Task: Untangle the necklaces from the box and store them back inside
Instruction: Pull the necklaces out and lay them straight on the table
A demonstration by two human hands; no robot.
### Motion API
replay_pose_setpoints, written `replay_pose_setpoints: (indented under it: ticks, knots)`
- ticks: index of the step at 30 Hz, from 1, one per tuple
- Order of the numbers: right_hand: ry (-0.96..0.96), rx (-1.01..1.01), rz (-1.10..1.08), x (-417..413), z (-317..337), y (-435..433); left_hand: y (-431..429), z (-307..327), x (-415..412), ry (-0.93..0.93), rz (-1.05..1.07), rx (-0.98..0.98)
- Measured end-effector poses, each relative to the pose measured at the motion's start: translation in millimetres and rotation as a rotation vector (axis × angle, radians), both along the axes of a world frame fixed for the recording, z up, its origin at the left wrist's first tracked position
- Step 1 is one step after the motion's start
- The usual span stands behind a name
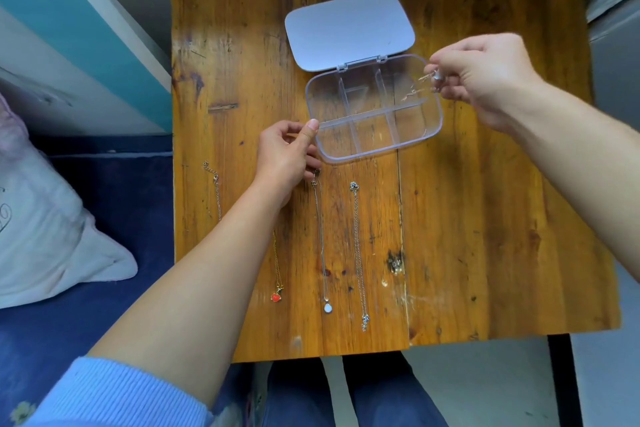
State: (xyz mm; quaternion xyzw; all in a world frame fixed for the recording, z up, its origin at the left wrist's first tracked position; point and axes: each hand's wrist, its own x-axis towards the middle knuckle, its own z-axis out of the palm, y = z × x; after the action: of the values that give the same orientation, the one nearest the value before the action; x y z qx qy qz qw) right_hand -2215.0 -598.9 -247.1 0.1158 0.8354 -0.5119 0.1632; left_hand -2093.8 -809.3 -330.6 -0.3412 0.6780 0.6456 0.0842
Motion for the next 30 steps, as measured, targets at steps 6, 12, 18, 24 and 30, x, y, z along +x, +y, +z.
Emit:
replay_pose_setpoints:
  ticks: [6,12,18,24,30]
  knots:
    - [-0.344,-0.416,-0.311,30,-8,36,6,9,0,0.003,0.017,-0.081]
    - [-0.213,-0.315,-0.444,70,-28,66,10,18,-2,0.007,0.03,-0.277]
    - [-0.127,-0.221,-0.438,98,-48,87,35,37,9,0.168,-0.013,-0.635]
    - [-0.069,-0.073,-0.35,133,-65,121,98,37,22,0.32,-0.336,-0.651]
    - [0.06,0.34,-0.26,157,-65,175,149,17,19,0.255,-0.675,-0.704]
